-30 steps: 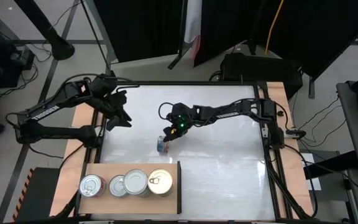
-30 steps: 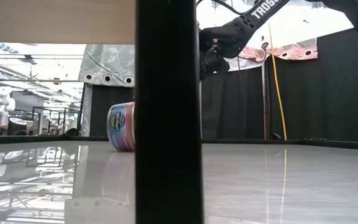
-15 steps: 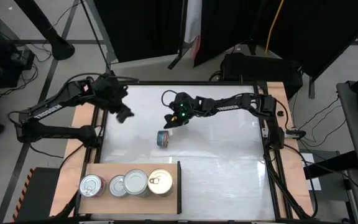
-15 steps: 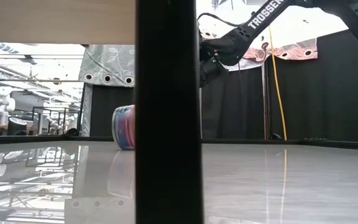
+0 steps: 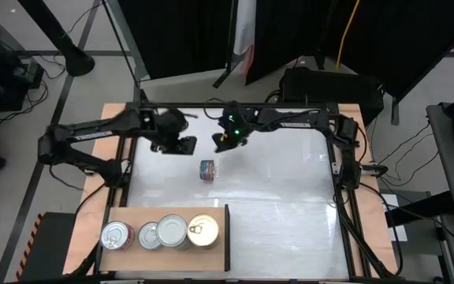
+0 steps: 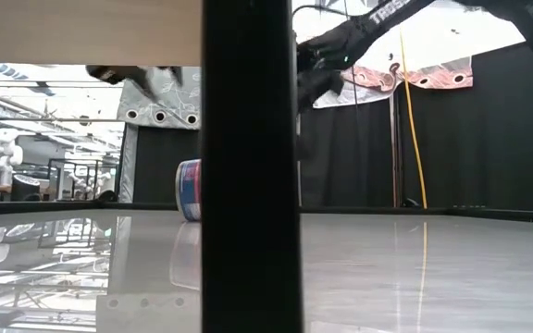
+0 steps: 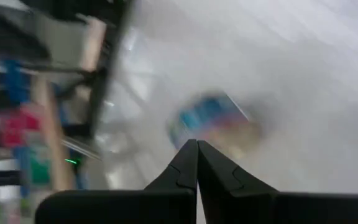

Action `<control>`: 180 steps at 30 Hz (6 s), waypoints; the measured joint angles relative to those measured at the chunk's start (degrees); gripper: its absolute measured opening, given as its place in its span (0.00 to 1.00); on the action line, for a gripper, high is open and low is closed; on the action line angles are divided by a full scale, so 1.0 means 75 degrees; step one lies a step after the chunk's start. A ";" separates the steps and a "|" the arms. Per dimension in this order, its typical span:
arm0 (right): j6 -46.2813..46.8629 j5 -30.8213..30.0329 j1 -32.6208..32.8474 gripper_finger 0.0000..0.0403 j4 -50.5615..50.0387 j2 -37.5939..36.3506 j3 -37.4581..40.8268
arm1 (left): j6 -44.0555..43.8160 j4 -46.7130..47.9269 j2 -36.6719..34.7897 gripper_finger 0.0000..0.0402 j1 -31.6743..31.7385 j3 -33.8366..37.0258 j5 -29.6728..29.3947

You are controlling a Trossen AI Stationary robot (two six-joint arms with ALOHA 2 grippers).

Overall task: Stack canned seafood by type on shelf
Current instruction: Stack the blue pink tuna can on top of the other blue pink tuna cans on the shelf, then return to Home Position

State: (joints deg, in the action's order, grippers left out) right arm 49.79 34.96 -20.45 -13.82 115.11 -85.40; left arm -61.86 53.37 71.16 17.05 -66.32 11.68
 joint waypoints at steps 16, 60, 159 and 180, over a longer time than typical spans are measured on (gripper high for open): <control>-0.3448 -0.2717 -0.0618 0.00 -0.6399 -0.2384 -0.0006 | -0.0803 -0.1146 0.2367 0.97 -0.1170 0.0000 -0.1426; -0.3538 -0.4067 0.1189 0.00 -0.2949 -0.7154 0.0131 | -0.1410 -0.4155 -0.0322 0.49 -0.0953 -0.3060 0.1855; -0.0984 -0.7078 0.4019 0.00 -0.2597 -0.5790 0.0142 | 0.3736 -0.2133 0.1413 0.89 -0.4394 -0.3243 0.2156; -0.4831 -0.6012 0.3816 0.00 -0.0380 -0.5788 0.0140 | 0.8940 0.1185 0.1395 0.21 -0.3594 -0.7971 -0.3193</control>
State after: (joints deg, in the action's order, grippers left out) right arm 13.56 -10.13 8.18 -16.67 71.70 -84.36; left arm 5.19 62.26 81.62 -9.90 -126.10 -12.27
